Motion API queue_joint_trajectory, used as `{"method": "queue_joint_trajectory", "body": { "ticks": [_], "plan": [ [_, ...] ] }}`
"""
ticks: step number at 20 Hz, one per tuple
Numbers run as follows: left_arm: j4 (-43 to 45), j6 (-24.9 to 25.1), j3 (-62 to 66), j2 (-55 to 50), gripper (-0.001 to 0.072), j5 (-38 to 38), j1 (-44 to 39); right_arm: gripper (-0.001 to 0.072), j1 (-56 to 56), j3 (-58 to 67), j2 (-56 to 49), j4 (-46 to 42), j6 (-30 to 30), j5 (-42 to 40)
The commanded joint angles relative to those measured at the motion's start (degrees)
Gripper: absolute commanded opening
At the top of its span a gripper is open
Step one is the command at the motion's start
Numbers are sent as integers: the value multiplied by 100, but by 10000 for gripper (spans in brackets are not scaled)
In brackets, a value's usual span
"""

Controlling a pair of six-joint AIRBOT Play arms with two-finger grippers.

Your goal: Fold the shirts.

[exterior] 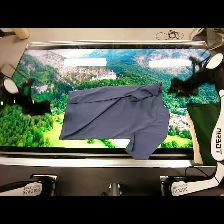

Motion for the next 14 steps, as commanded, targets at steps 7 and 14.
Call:
{"method": "queue_joint_trajectory", "body": {
  "ticks": [7,14],
  "plan": [
    [-1139,769,-2706,870,400,804,66,405,-162,-2820,1394,-330,-323,-367],
    [-1250,765,-2717,660,402,1519,-35,405,-160,-2820,1403,-328,-323,-282]
  ]
}}
